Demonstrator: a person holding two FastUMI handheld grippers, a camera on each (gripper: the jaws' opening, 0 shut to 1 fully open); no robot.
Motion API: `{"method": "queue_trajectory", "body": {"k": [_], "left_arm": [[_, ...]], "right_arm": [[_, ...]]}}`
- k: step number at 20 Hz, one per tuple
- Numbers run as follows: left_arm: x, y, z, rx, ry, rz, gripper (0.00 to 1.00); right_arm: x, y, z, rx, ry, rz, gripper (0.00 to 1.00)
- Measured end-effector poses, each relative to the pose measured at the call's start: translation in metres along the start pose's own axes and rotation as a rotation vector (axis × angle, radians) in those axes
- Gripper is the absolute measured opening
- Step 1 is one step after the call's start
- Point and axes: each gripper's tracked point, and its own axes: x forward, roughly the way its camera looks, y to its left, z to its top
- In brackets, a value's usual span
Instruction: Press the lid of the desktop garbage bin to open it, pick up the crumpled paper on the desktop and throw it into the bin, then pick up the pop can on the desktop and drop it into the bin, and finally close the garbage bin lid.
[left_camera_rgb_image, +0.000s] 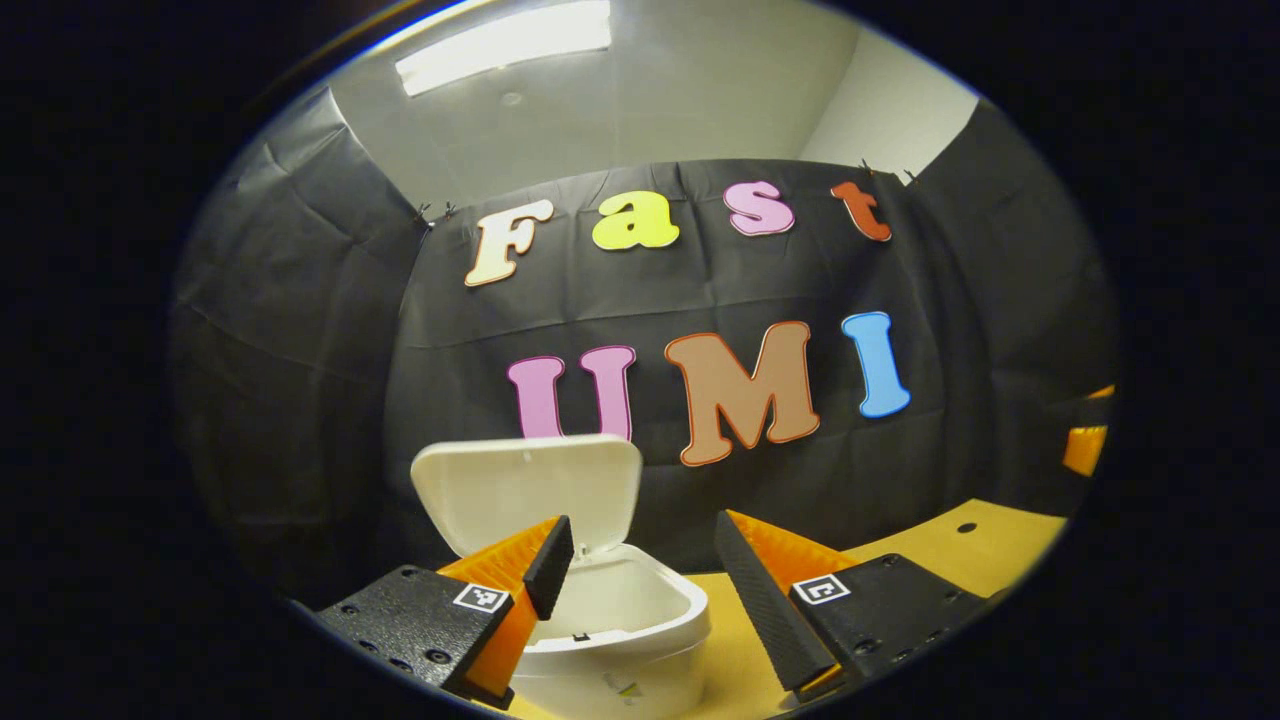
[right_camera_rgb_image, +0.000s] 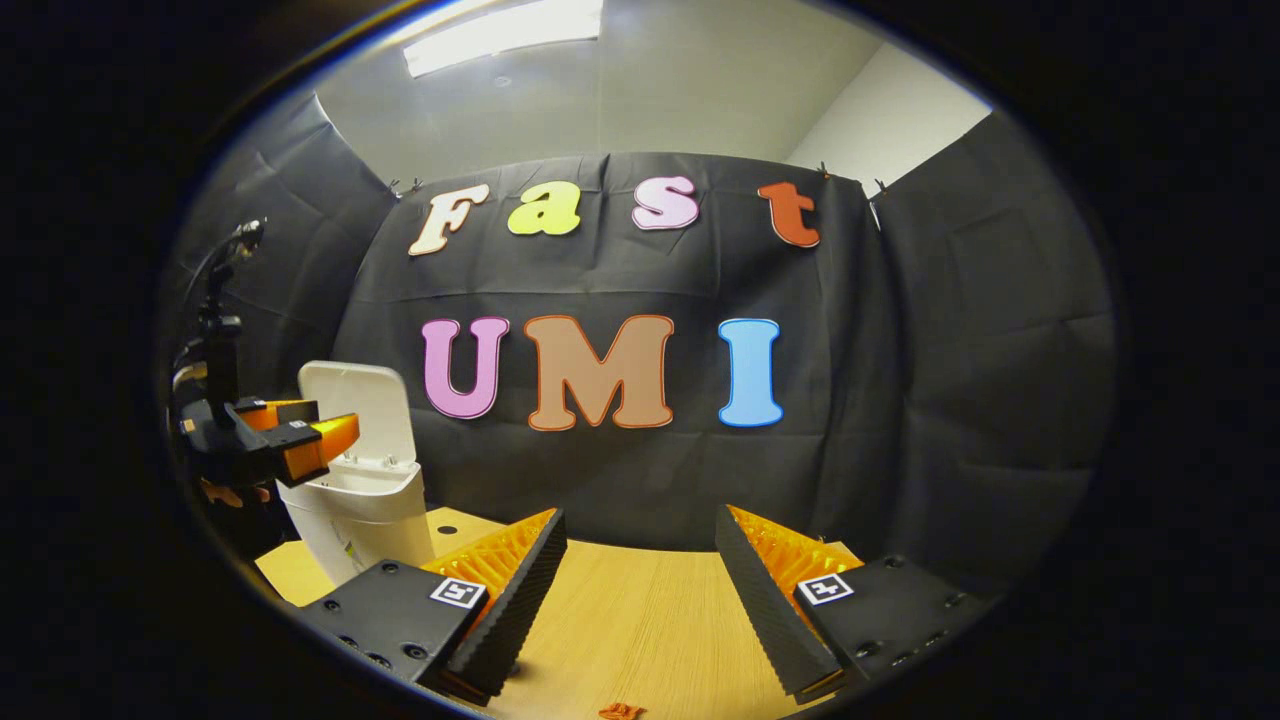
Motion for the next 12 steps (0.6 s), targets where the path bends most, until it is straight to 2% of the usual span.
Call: {"method": "queue_trajectory", "body": {"k": [1,2,3,4,5,6,7,9,11,12], "left_arm": [[-0.005,-0.006,-0.001,-0.026,0.004,-0.005,0.88],[-0.011,-0.011,-0.001,-0.046,0.009,-0.012,0.88],[-0.017,-0.015,-0.002,-0.061,0.014,-0.023,0.95],[-0.023,-0.021,-0.003,-0.071,0.021,-0.037,0.90],[-0.027,-0.026,-0.006,-0.077,0.029,-0.045,0.95],[-0.033,-0.029,-0.007,-0.085,0.028,-0.050,0.92],[-0.038,-0.036,-0.008,-0.094,0.031,-0.071,0.95],[-0.043,-0.043,-0.011,-0.089,0.045,-0.092,0.92],[-0.049,-0.043,-0.013,-0.085,0.061,-0.098,0.95],[-0.050,-0.042,-0.014,-0.080,0.067,-0.094,0.92]], "right_arm": [[0.002,0.001,-0.006,-0.001,0.010,0.005,0.96],[0.003,0.002,-0.013,-0.002,0.023,0.011,0.97],[0.007,0.003,-0.021,-0.004,0.041,0.016,0.97],[0.008,0.004,-0.032,-0.007,0.062,0.023,0.97],[0.010,0.007,-0.042,-0.011,0.085,0.036,0.97],[0.011,0.011,-0.056,-0.015,0.116,0.049,0.97],[0.012,0.014,-0.070,-0.020,0.154,0.063,0.97],[0.014,0.019,-0.107,-0.021,0.251,0.093,0.97],[0.012,0.027,-0.153,-0.001,0.381,0.130,0.97],[0.007,0.029,-0.176,0.016,0.466,0.142,0.97]]}}
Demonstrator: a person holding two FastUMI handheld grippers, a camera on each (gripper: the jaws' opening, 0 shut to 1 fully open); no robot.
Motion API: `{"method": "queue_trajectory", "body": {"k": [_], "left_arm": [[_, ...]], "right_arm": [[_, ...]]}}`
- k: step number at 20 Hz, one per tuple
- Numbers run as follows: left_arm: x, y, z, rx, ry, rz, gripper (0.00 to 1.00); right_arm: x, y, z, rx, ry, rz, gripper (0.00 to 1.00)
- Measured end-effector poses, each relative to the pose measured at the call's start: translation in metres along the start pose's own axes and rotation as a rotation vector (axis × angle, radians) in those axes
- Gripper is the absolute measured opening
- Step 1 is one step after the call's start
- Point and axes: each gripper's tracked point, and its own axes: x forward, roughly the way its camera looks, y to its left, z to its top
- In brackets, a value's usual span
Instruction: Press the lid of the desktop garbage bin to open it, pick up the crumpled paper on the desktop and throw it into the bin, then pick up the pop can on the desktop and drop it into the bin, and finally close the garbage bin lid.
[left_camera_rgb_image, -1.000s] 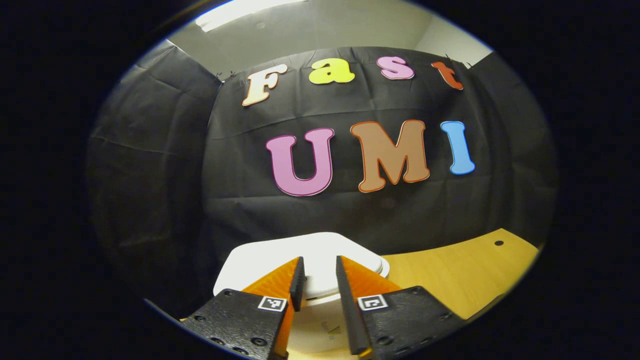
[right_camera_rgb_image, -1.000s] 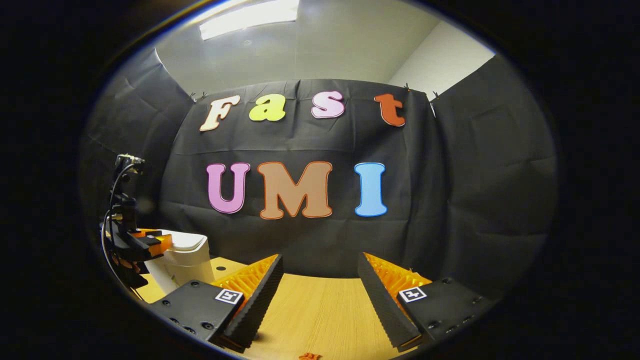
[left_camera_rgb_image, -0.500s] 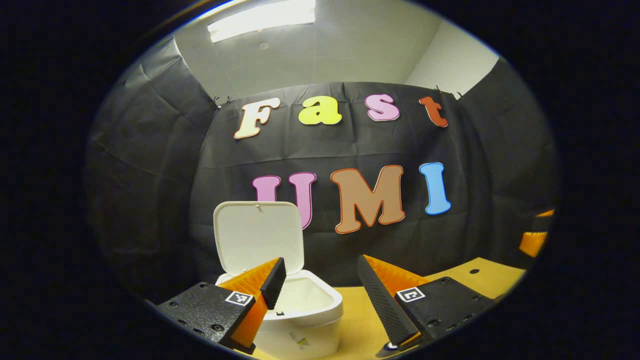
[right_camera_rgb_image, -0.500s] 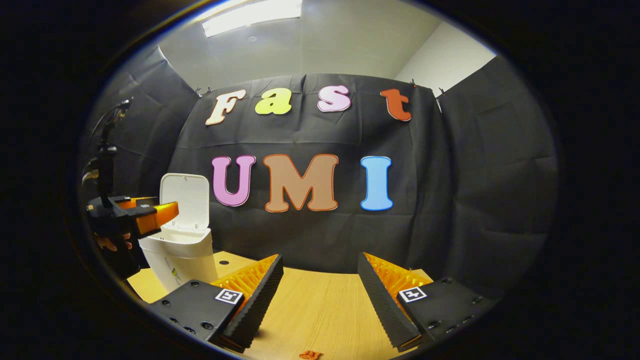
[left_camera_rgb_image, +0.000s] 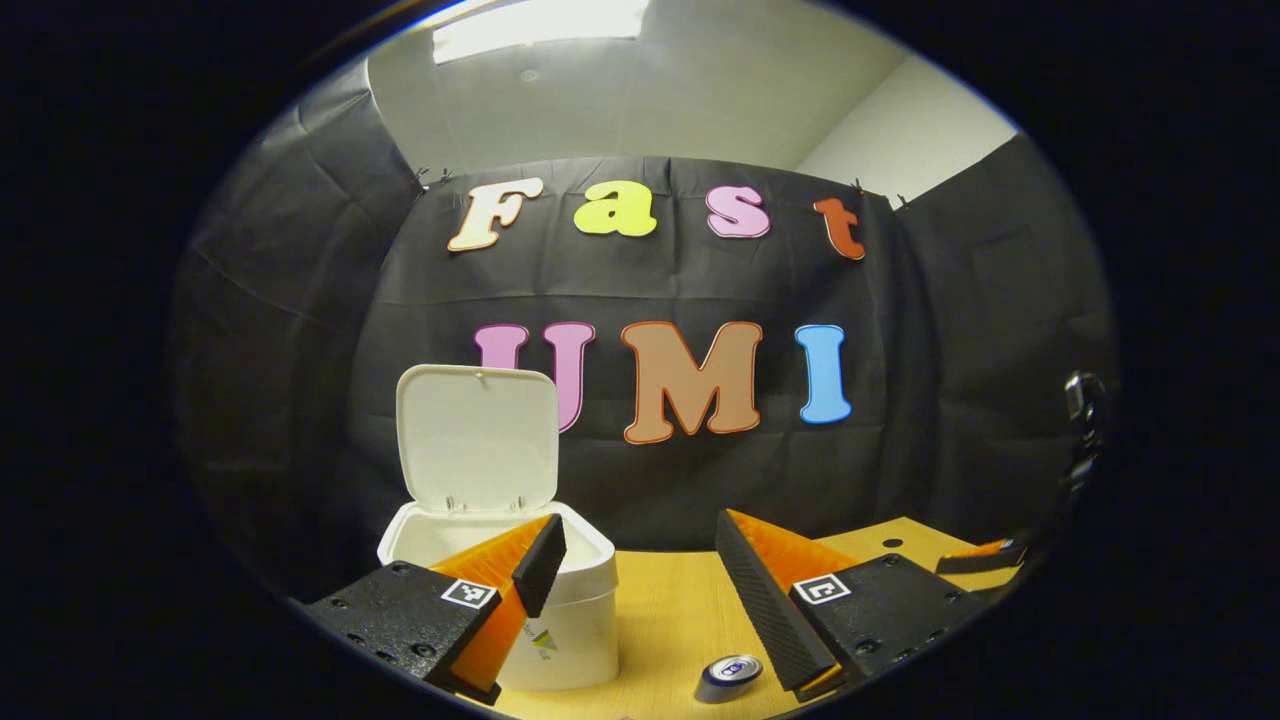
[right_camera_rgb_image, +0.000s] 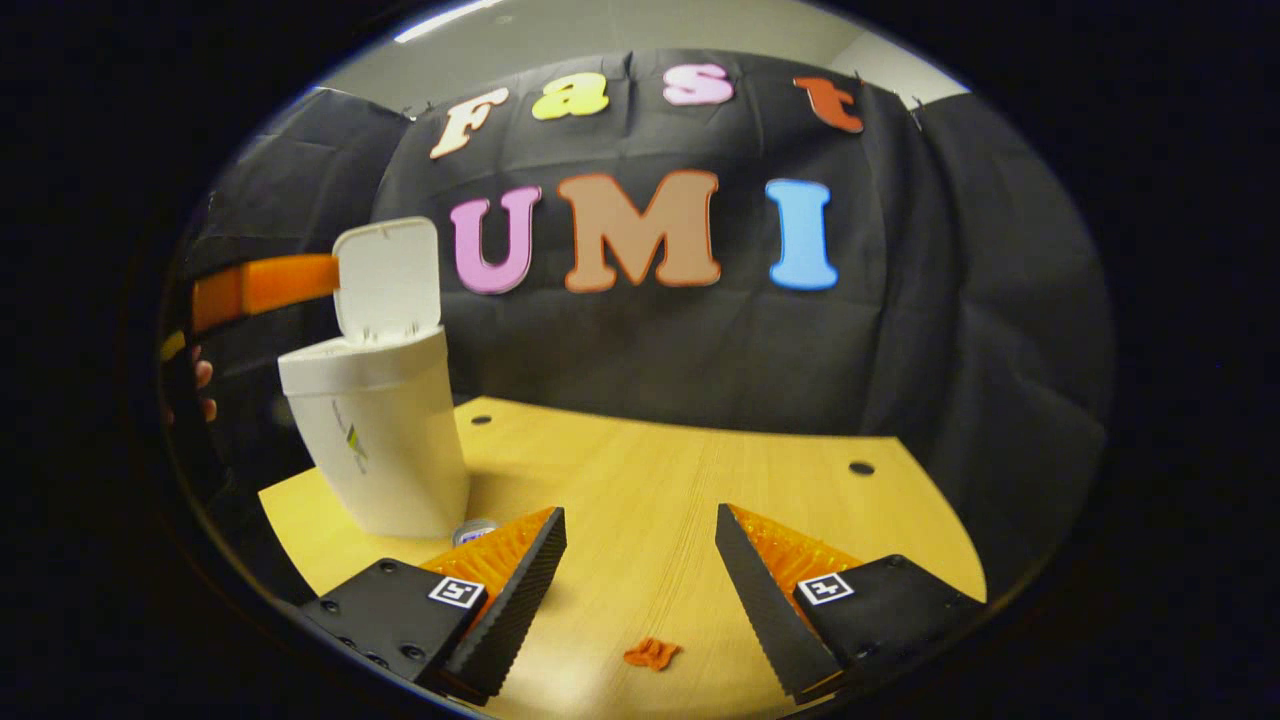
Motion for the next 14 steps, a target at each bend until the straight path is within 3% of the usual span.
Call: {"method": "queue_trajectory", "body": {"k": [2,6,9,13,14], "left_arm": [[-0.005,0.007,-0.002,0.006,0.010,0.014,0.92],[-0.014,0.020,-0.009,0.005,0.039,0.046,0.92],[-0.018,0.024,-0.014,0.012,0.060,0.058,0.95],[-0.022,0.025,-0.020,0.008,0.084,0.059,0.92],[-0.022,0.026,-0.021,0.009,0.090,0.060,0.92]], "right_arm": [[0.007,-0.002,-0.043,0.047,0.155,0.019,0.96],[0.021,-0.013,-0.100,0.091,0.305,-0.002,0.99],[0.025,-0.013,-0.122,0.114,0.369,0.005,0.99],[0.034,-0.016,-0.144,0.141,0.419,-0.027,0.99],[0.036,-0.016,-0.150,0.139,0.433,-0.032,0.95]]}}
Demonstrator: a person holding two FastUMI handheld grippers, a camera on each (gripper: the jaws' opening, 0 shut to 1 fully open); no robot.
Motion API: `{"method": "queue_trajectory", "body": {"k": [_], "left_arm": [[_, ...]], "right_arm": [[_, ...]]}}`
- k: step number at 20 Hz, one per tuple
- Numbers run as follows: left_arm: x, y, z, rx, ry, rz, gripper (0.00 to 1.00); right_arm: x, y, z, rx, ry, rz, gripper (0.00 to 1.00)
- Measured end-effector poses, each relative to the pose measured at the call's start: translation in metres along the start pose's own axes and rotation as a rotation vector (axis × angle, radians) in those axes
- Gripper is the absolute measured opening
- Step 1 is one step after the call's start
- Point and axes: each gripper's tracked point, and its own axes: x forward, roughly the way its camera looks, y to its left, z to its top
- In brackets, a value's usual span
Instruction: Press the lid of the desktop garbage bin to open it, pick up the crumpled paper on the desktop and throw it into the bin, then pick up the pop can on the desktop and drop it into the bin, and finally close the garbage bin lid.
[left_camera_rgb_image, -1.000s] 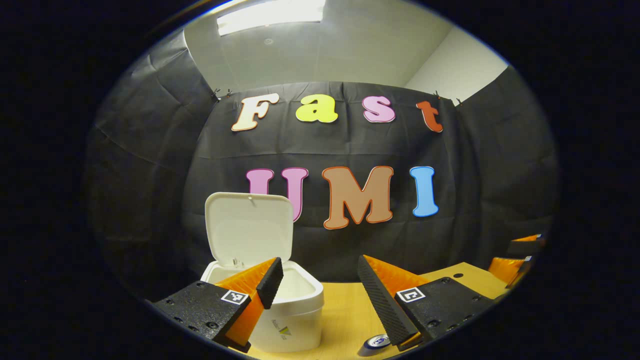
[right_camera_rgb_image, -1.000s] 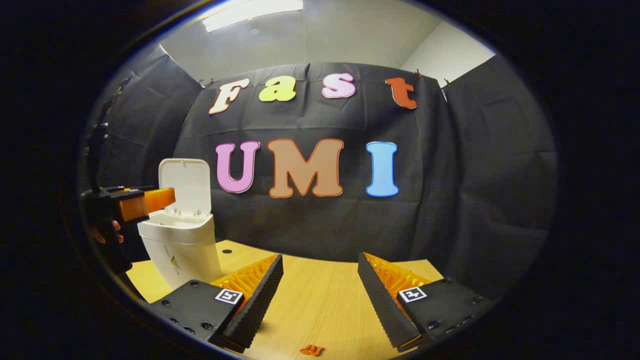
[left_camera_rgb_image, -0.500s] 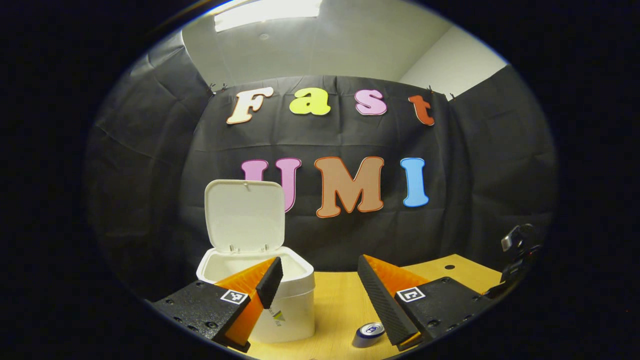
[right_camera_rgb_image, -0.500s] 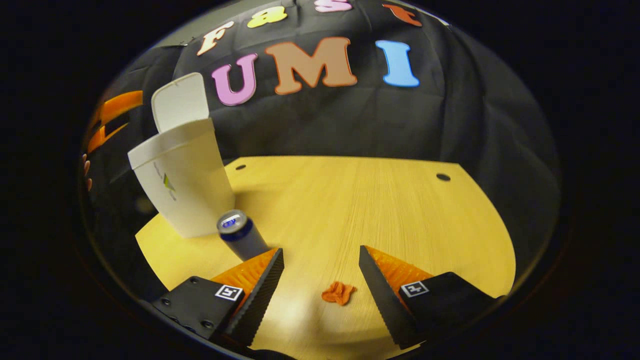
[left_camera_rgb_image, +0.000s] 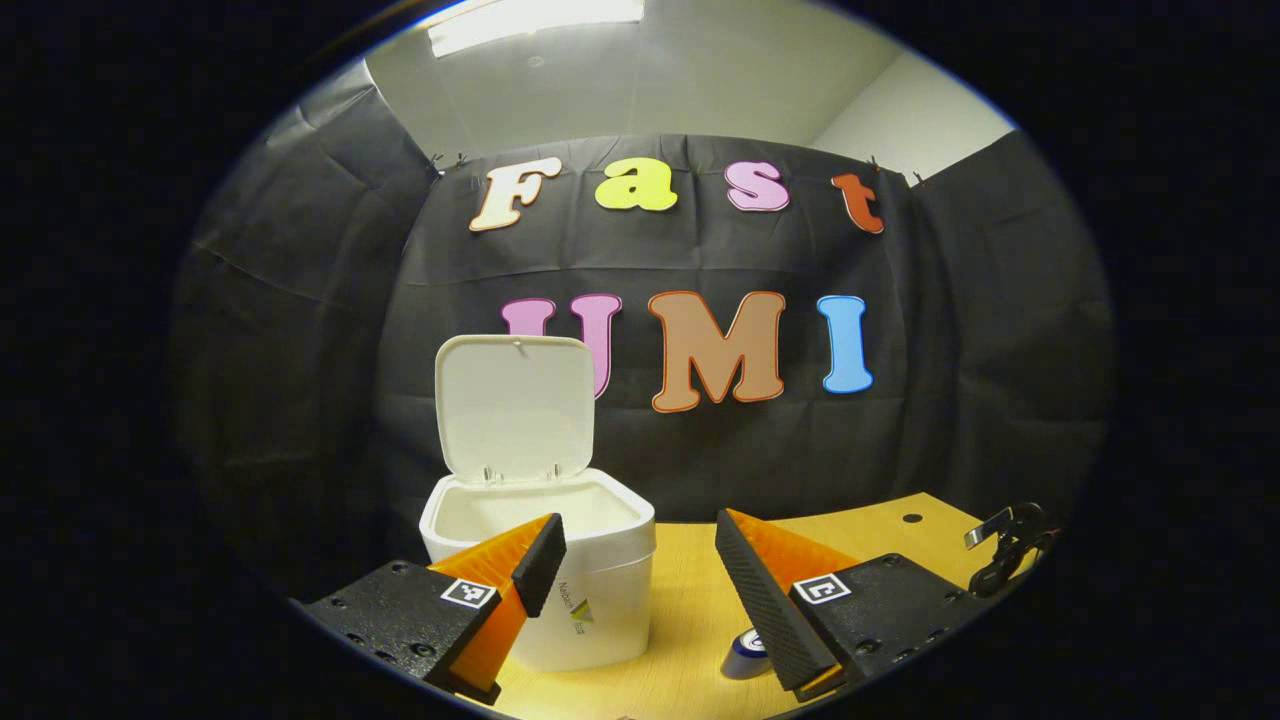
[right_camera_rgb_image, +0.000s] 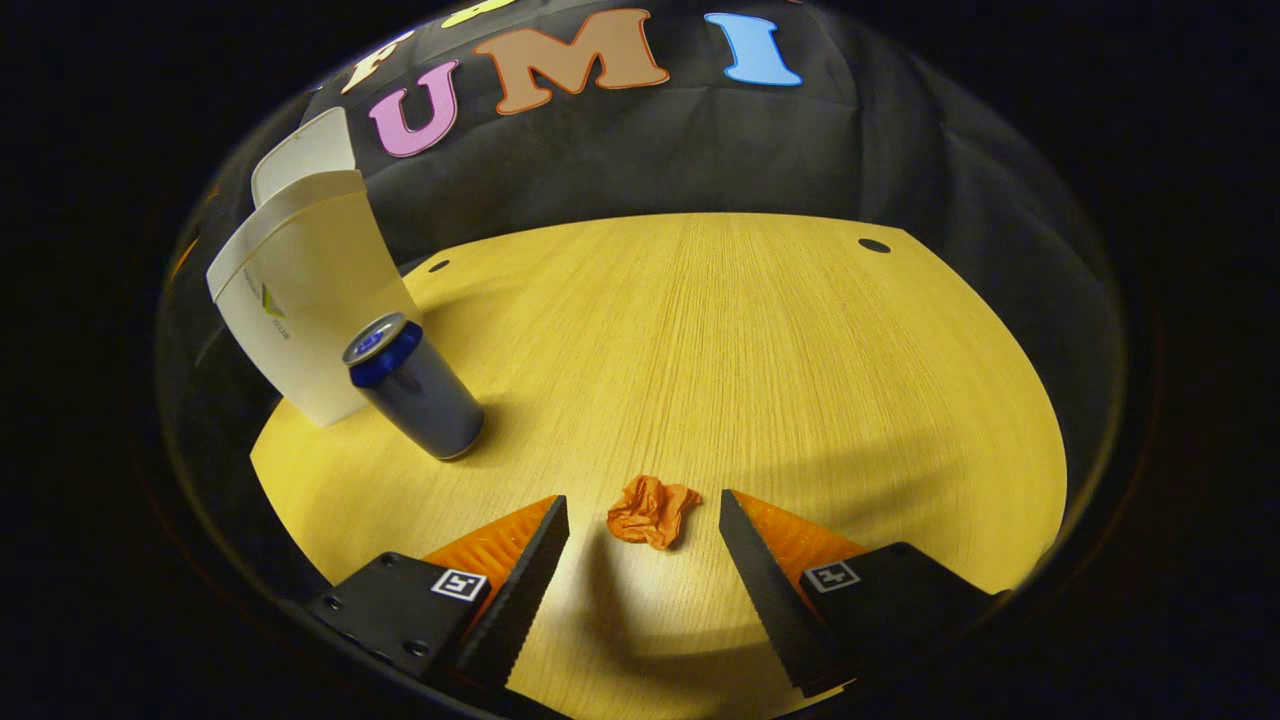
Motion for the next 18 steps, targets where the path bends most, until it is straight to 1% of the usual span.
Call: {"method": "queue_trajectory", "body": {"k": [1,2,3,4,5,6,7,8,9,10,11,12,13,14,15,16,18], "left_arm": [[-0.001,0.001,-0.001,0.001,0.003,0.000,0.92],[-0.002,0.001,-0.002,0.002,0.005,0.002,0.92],[-0.001,0.002,-0.001,0.003,0.004,0.004,0.92],[-0.001,0.001,-0.001,0.002,0.007,0.002,0.92],[-0.001,0.000,-0.002,0.002,0.010,0.001,0.95],[0.000,-0.001,-0.002,0.003,0.012,-0.002,0.92],[-0.001,-0.002,-0.003,0.003,0.015,-0.006,0.92],[-0.001,-0.003,-0.003,0.004,0.015,-0.009,0.92],[-0.001,-0.003,-0.003,0.007,0.016,-0.011,0.92],[0.000,-0.003,-0.003,0.009,0.017,-0.010,0.92],[-0.002,-0.002,-0.003,0.011,0.019,-0.008,0.92],[-0.002,0.001,-0.003,0.013,0.022,-0.004,0.92],[-0.003,0.002,-0.004,0.014,0.024,0.001,0.92],[-0.003,0.004,-0.005,0.014,0.028,0.004,0.92],[-0.003,0.007,-0.005,0.013,0.029,0.010,0.92],[-0.003,0.009,-0.005,0.010,0.029,0.015,0.92],[-0.004,0.012,-0.005,0.005,0.029,0.022,0.92]], "right_arm": [[0.004,0.000,-0.003,-0.004,0.017,0.004,0.95],[0.005,-0.001,-0.009,-0.007,0.041,-0.010,0.99],[0.006,-0.002,-0.003,-0.016,0.012,-0.019,0.94],[0.011,-0.002,-0.004,-0.028,0.017,-0.028,0.99],[0.012,-0.002,-0.003,-0.047,0.015,-0.039,0.98],[0.016,-0.003,-0.002,-0.072,0.009,-0.051,0.98],[0.017,-0.005,-0.003,-0.108,0.012,-0.068,0.95],[0.017,-0.006,-0.002,-0.135,0.012,-0.066,0.95],[0.019,-0.004,-0.001,-0.135,0.013,-0.063,0.96],[0.019,-0.004,0.000,-0.129,0.006,-0.064,0.92],[0.019,-0.006,0.001,-0.118,0.006,-0.067,0.89],[0.021,-0.009,0.002,-0.102,-0.006,-0.076,0.77],[0.022,-0.013,0.003,-0.074,-0.012,-0.074,0.69],[0.021,-0.013,0.004,-0.039,-0.019,-0.054,0.46],[0.022,-0.014,0.006,-0.009,-0.022,-0.031,0.42],[0.021,-0.010,0.005,0.017,-0.019,-0.008,0.34],[0.020,-0.009,0.006,0.058,-0.002,0.010,0.24]]}}
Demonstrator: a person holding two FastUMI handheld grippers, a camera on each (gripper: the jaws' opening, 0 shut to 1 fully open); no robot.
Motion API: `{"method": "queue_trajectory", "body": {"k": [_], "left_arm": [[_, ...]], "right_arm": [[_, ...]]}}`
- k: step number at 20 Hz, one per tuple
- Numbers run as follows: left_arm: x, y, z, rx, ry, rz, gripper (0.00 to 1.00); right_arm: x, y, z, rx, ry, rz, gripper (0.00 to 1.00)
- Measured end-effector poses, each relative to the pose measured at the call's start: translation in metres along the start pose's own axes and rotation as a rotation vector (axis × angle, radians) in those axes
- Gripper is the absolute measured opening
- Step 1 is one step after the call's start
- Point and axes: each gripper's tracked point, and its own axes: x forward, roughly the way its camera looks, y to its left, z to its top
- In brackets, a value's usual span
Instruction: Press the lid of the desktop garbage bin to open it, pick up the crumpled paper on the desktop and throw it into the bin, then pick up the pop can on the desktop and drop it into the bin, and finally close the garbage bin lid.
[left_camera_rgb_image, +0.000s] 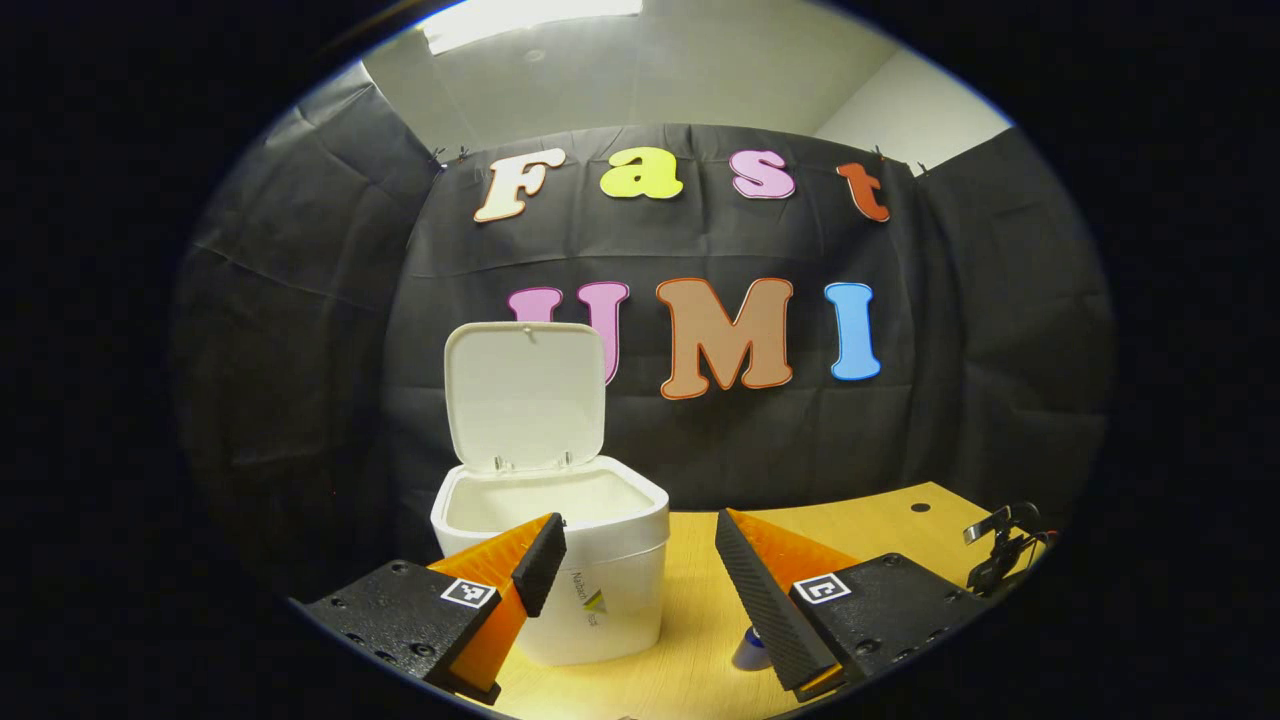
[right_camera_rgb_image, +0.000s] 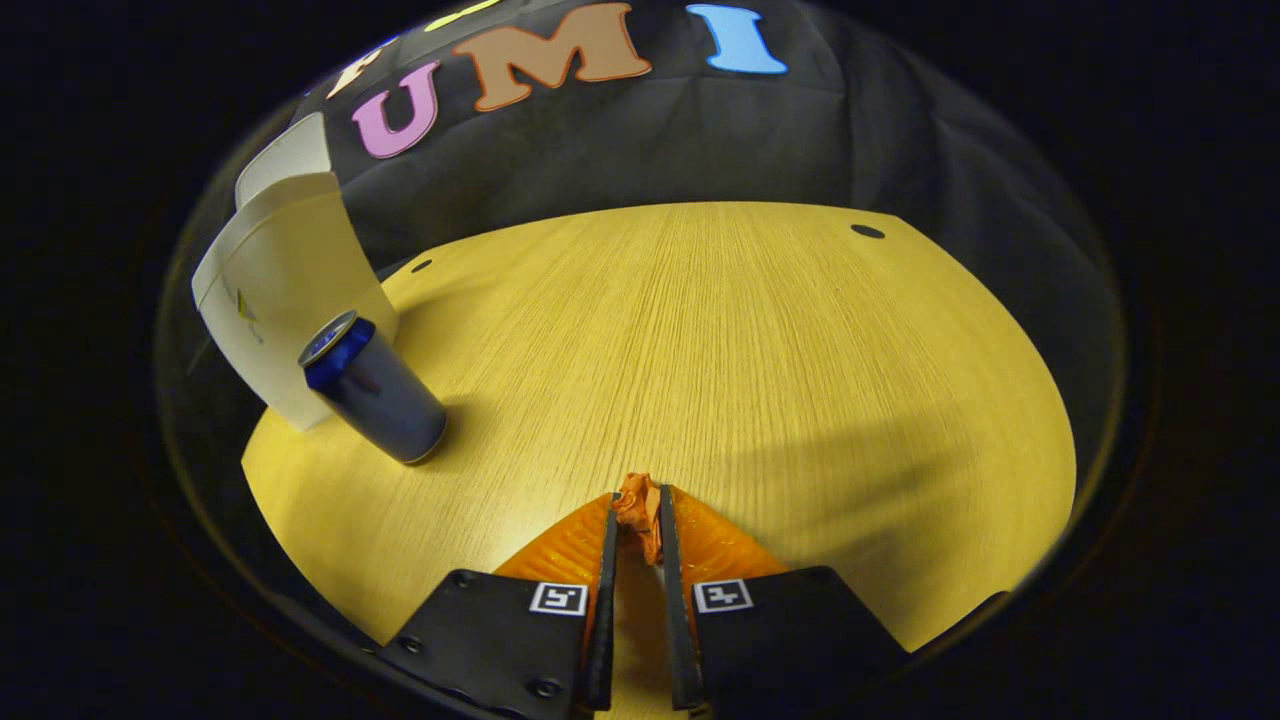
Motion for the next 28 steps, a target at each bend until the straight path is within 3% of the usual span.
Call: {"method": "queue_trajectory", "body": {"k": [2,3,5,8,13,15,21,24,28], "left_arm": [[0.000,0.001,0.000,-0.002,0.002,0.002,0.92],[0.000,0.001,-0.001,-0.002,0.003,0.001,0.92],[0.000,0.003,0.000,-0.003,-0.001,0.004,0.95],[0.000,0.004,0.000,-0.004,-0.001,0.000,0.92],[-0.004,0.019,0.000,-0.004,0.000,0.022,0.95],[-0.008,0.031,0.002,0.003,-0.008,0.044,0.92],[-0.023,0.077,-0.007,-0.007,0.010,0.125,0.92],[-0.034,0.102,-0.012,-0.014,0.021,0.167,0.95],[-0.043,0.135,-0.017,-0.013,0.037,0.215,0.92]], "right_arm": [[-0.011,0.007,0.006,0.035,0.004,0.045,0.24],[-0.017,0.013,0.025,0.052,-0.059,0.076,0.24],[-0.041,0.024,0.060,-0.014,-0.148,0.107,0.24],[-0.082,0.054,0.117,-0.141,-0.280,0.151,0.24],[-0.129,0.117,0.189,-0.204,-0.465,0.249,0.24],[-0.145,0.137,0.209,-0.231,-0.507,0.285,0.24],[-0.180,0.226,0.257,-0.293,-0.585,0.424,0.23],[-0.187,0.266,0.266,-0.359,-0.631,0.469,0.23],[-0.174,0.314,0.265,-0.413,-0.621,0.513,0.23]]}}
